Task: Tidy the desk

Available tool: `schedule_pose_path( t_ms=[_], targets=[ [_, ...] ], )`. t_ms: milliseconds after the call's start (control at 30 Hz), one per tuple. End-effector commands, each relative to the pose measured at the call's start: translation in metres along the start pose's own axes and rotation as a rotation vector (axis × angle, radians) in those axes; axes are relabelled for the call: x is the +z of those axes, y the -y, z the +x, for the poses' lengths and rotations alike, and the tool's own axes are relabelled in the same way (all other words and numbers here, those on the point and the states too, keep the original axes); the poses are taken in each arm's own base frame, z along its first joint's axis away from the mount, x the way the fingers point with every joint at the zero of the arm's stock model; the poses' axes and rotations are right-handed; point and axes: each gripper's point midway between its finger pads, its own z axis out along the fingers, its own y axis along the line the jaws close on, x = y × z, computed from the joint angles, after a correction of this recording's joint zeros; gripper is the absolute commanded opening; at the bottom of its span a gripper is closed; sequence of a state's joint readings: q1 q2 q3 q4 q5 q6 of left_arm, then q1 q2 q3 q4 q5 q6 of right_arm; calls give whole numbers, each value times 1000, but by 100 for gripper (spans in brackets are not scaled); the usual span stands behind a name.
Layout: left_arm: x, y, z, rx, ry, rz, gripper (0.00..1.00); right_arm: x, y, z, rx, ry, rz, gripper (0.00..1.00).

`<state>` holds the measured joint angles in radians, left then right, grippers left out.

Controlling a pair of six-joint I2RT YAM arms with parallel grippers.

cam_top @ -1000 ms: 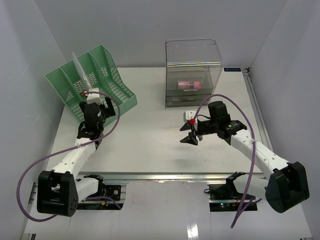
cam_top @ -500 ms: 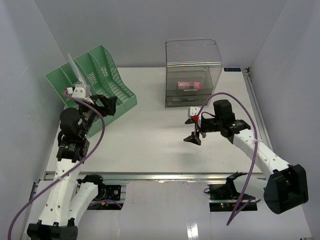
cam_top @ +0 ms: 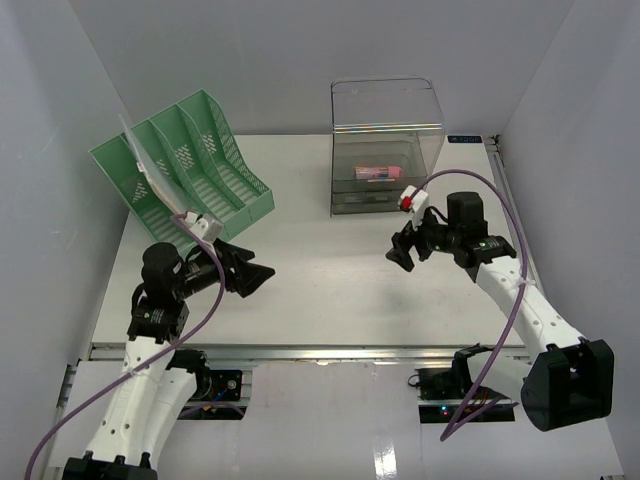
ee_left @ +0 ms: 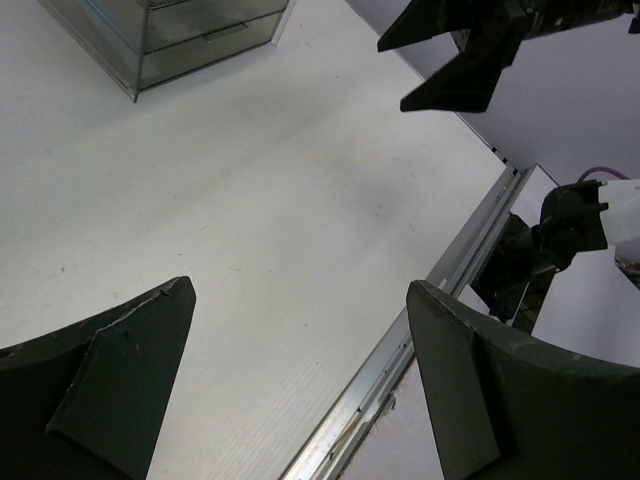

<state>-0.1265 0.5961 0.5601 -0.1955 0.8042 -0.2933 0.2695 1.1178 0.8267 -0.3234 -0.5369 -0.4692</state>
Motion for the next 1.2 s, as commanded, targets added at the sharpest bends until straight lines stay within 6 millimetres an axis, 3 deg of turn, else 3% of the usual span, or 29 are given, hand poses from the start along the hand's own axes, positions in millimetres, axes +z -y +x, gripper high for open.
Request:
schedule_pose_path(
  t_ms=[0, 267, 400, 1167],
  targets=[
    [-12, 22, -7, 99, 54, 65, 98, -19, 28, -7, 139, 51, 151, 90],
    [-12, 21, -5, 97, 49, 58, 98, -49, 56, -4, 243, 186, 373, 90],
    [-12, 18, -5, 94, 51, 41, 98, -55, 54, 2, 238, 221, 413, 90],
    [-10, 8, -2, 71, 37, -2, 98, -62, 62, 6, 248, 227, 484, 90]
  ],
)
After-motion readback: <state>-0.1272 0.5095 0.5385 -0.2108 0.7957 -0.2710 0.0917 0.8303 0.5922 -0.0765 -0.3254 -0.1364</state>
